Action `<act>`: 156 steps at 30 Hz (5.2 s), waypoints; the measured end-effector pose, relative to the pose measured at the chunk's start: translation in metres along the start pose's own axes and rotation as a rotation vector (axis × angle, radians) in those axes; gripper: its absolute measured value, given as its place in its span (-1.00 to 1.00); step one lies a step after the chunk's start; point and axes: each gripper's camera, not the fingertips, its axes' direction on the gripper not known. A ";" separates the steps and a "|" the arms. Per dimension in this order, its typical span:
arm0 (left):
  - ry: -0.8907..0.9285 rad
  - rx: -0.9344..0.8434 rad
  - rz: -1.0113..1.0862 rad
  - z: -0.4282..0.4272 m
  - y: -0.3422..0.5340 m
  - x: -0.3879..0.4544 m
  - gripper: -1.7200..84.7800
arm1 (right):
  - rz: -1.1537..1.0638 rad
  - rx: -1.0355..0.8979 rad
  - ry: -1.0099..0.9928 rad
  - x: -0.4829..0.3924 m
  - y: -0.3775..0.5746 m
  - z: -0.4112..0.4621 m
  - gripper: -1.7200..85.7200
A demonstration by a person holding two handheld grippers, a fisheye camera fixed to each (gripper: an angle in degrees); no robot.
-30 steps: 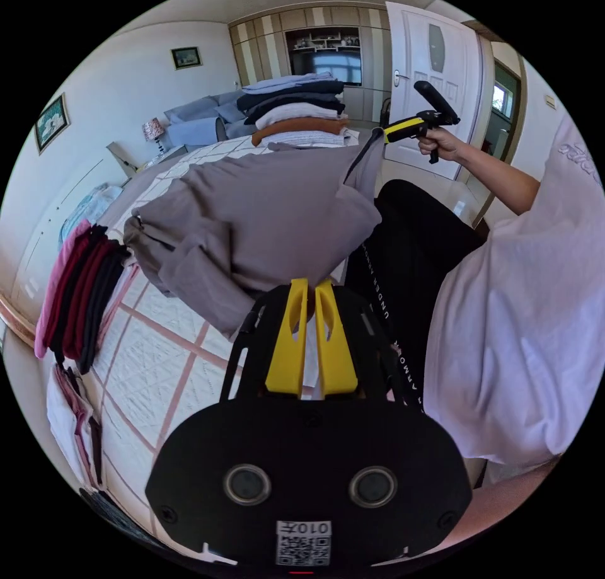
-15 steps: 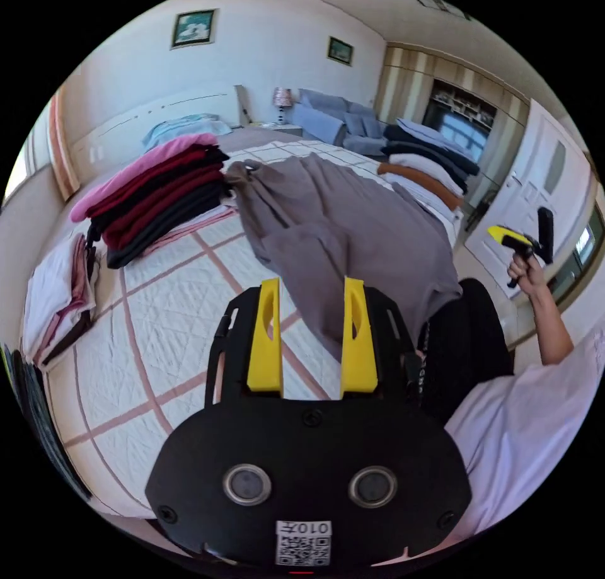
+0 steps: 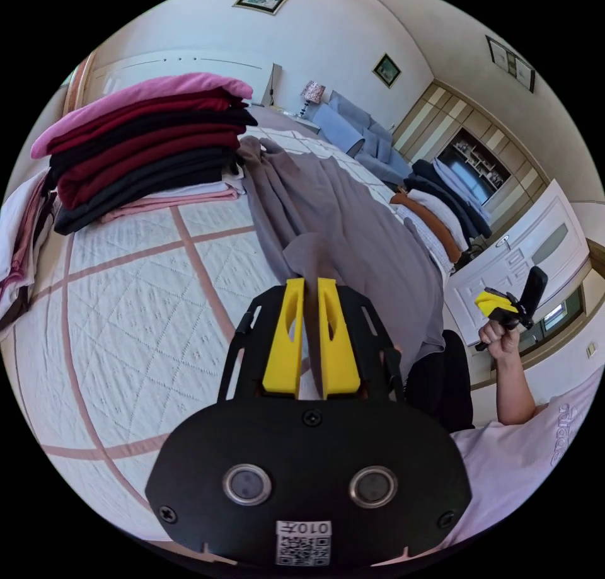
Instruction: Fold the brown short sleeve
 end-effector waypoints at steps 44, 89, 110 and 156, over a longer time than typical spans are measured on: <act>-0.211 -0.033 0.145 -0.060 0.168 0.089 -0.96 | 0.529 -0.125 0.776 0.212 0.002 -0.031 -0.87; -0.729 -0.368 0.125 0.412 -0.262 0.051 -0.72 | 0.410 -0.080 0.935 -0.001 0.064 -0.074 -0.93; -0.431 -0.067 0.847 0.435 -0.193 0.271 -0.96 | 0.335 0.000 0.783 -0.044 0.045 -0.038 -0.90; 0.019 -0.402 0.562 0.562 -0.273 0.173 -0.69 | 0.374 -0.050 0.783 -0.033 0.074 -0.013 -0.91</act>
